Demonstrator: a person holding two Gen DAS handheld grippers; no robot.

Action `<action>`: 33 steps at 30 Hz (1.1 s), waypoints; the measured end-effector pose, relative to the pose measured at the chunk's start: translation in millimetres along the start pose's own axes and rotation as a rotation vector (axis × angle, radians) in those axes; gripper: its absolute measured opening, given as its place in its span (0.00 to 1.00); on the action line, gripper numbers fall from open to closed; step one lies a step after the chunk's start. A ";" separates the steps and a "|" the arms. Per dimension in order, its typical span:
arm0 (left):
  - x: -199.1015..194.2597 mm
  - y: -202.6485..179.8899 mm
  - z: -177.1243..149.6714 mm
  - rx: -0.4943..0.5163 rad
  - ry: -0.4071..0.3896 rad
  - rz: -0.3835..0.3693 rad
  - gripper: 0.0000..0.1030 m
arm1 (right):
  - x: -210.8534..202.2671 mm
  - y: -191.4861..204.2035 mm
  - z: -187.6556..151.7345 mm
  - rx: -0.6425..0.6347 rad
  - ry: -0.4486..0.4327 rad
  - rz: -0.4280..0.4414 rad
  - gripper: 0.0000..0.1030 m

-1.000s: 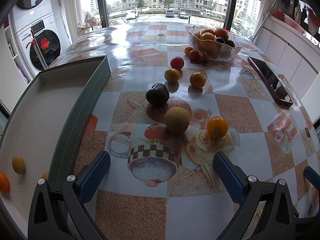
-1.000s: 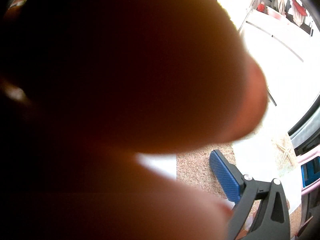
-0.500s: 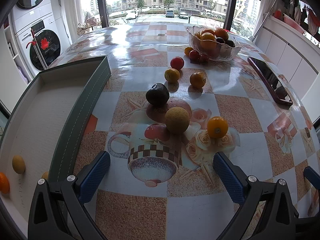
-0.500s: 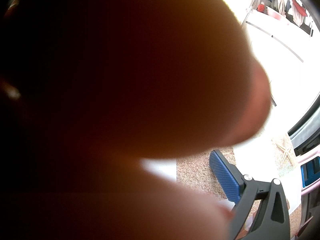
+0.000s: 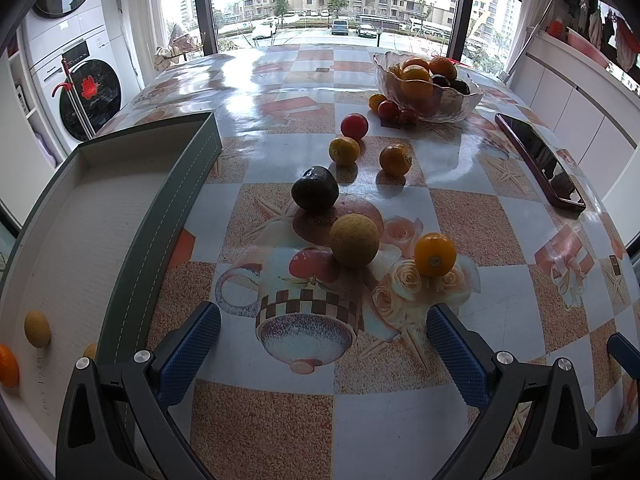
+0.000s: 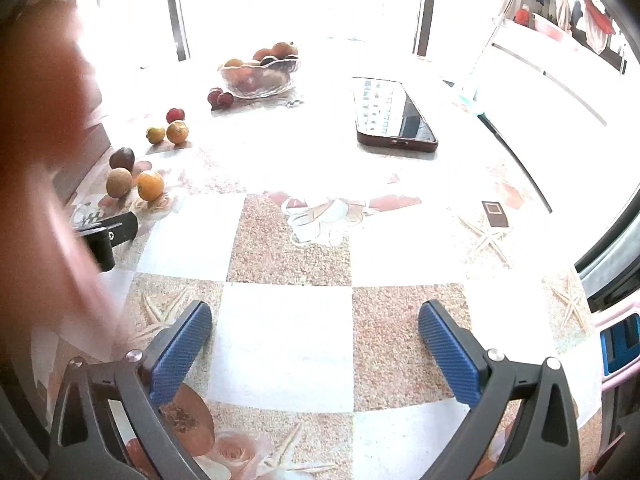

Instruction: Organize fruits

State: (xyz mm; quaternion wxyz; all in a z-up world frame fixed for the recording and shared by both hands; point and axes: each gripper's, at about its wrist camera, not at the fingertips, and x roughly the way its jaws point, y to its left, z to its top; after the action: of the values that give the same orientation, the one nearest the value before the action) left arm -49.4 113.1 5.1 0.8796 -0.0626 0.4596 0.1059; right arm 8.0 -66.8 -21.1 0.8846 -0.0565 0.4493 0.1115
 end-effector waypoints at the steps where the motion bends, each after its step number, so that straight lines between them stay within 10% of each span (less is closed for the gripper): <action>1: 0.0 0.0 0.0 0.000 0.000 0.000 1.00 | -0.3 -0.1 -0.4 0.000 0.001 0.000 1.00; 33: -0.2 0.9 -0.1 0.000 0.000 -0.001 1.00 | -1.7 -0.4 -2.3 0.000 0.001 -0.001 1.00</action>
State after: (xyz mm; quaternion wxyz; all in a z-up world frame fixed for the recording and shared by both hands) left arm -49.7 113.9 5.2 0.8797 -0.0626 0.4595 0.1056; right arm 5.4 -67.9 -21.2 0.8845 -0.0568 0.4496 0.1111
